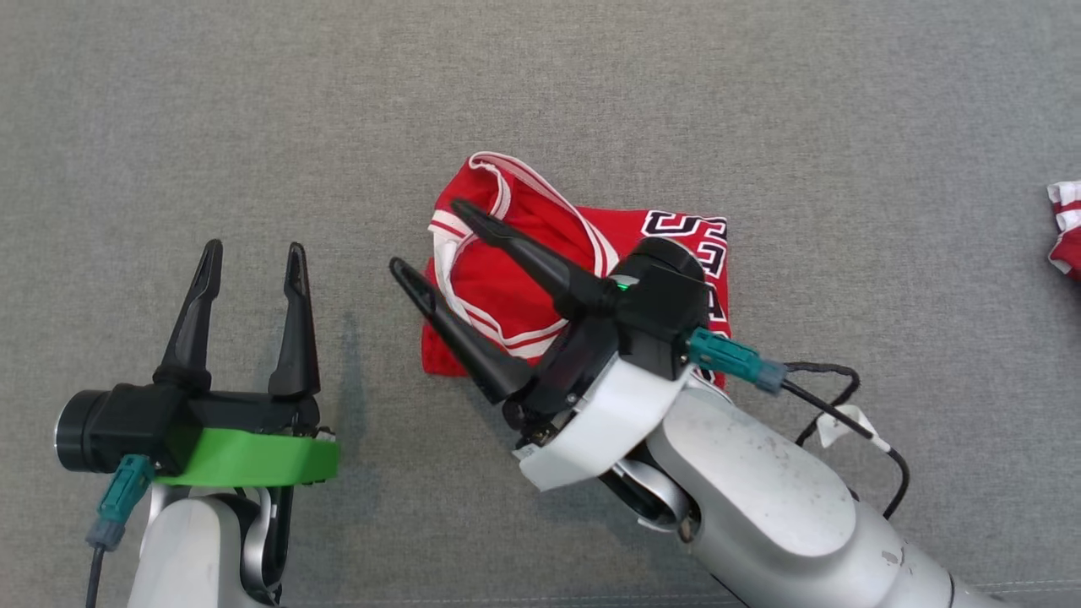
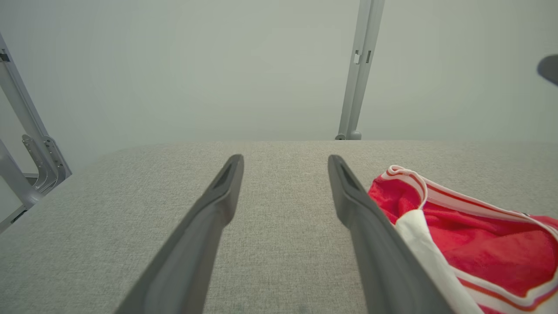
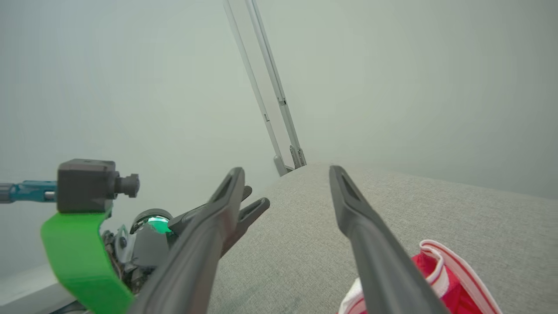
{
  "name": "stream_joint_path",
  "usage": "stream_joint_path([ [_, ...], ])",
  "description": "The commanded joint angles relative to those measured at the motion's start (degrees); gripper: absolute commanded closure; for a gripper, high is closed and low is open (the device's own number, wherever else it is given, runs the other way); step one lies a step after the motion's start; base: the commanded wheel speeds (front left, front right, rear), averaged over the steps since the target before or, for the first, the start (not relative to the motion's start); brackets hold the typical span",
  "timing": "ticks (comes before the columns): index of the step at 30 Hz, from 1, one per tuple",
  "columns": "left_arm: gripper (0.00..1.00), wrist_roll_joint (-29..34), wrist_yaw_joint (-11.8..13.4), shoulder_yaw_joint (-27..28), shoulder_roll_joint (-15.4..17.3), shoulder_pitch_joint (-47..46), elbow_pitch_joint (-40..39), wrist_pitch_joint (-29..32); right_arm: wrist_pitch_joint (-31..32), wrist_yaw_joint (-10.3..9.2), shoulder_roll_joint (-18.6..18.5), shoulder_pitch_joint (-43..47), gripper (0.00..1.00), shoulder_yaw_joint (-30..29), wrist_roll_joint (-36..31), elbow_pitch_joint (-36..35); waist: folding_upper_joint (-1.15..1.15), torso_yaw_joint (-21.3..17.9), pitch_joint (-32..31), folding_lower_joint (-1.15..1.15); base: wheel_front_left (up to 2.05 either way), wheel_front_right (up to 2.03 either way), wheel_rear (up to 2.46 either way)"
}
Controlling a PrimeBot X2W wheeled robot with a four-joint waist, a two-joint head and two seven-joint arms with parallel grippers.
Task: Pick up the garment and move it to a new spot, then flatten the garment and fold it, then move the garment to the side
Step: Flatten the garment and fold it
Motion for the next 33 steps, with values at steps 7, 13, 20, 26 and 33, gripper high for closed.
stream_joint_path([
  [7, 0.00, 1.53, 0.83, 2.15, 0.24, 0.98, -0.98, -0.01, -0.20, 0.00, -0.64, 7.49, 0.00, -11.39, -6.84, -7.19, 0.00, -2.37, -1.59, 0.00, 0.00, 0.00, 0.00],
  [13, 0.00, 1.78, 1.17, 3.66, 0.84, 2.25, -1.36, -0.01, -0.21, 0.00, -2.77, 14.86, 0.00, -25.11, -10.35, -9.29, 0.00, -3.62, -3.14, 0.00, 0.00, 0.00, 0.00],
  [20, 0.00, 2.29, 1.62, 4.42, 1.37, 4.23, -2.04, -0.01, 0.97, 0.00, -5.32, 23.50, 0.00, -41.97, -12.54, -10.43, 0.00, -4.51, -4.47, 0.00, 0.00, 0.00, 0.00],
  [26, 0.00, 2.37, 1.79, 4.62, 1.72, 5.25, -2.07, -0.01, 2.70, 0.00, -6.25, 28.29, 0.00, -48.55, -12.92, -10.90, 0.00, -4.77, -5.36, 0.00, 0.00, 0.00, 0.00],
  [33, 0.00, 2.34, 1.89, 4.20, 1.77, 5.57, -2.13, -0.01, 3.23, 0.00, -6.14, 29.11, 0.00, -48.54, -12.78, -11.01, 0.00, -4.70, -5.82, 0.00, 0.00, 0.00, 0.00],
])
